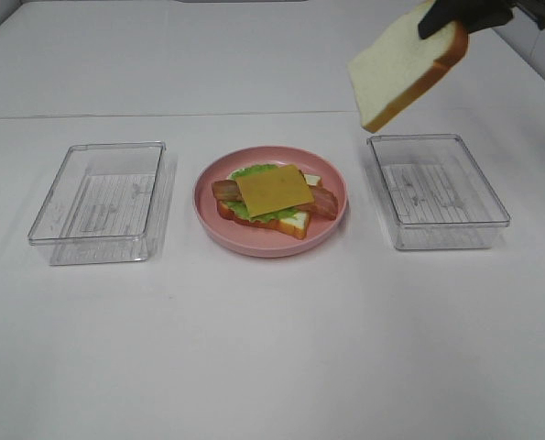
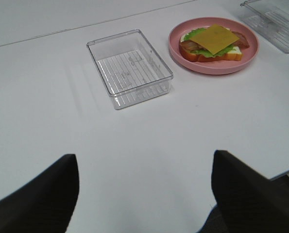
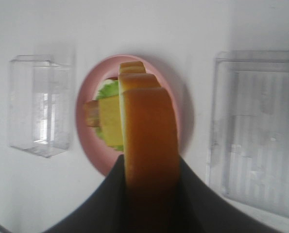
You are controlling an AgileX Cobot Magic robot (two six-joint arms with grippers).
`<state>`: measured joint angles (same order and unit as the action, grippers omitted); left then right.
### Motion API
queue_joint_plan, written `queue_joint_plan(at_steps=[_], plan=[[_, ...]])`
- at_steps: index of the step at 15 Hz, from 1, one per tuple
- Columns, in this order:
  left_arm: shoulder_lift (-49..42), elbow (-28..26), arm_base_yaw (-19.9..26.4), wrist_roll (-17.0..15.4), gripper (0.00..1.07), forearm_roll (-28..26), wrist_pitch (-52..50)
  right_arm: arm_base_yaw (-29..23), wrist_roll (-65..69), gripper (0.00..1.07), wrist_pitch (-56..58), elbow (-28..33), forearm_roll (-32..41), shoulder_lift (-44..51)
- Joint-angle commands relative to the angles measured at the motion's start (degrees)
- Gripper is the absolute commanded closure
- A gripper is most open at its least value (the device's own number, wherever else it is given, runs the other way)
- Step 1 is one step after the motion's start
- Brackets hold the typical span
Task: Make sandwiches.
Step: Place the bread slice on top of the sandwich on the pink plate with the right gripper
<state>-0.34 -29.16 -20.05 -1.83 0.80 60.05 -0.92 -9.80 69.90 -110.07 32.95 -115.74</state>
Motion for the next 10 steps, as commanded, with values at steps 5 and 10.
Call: queue_joint_plan(at_steps=[5, 10], plan=[[-1.15, 0.17, -0.29, -0.17, 0.34, 0.11, -0.40, -11.86, -1.72, 1.07, -12.78, 7.68, 7.56, -0.23], [-1.15, 0.17, -0.29, -0.17, 0.34, 0.11, -0.40, -13.18, -2.52, 1.07, -27.44, 21.77, 17.59, -0.29]])
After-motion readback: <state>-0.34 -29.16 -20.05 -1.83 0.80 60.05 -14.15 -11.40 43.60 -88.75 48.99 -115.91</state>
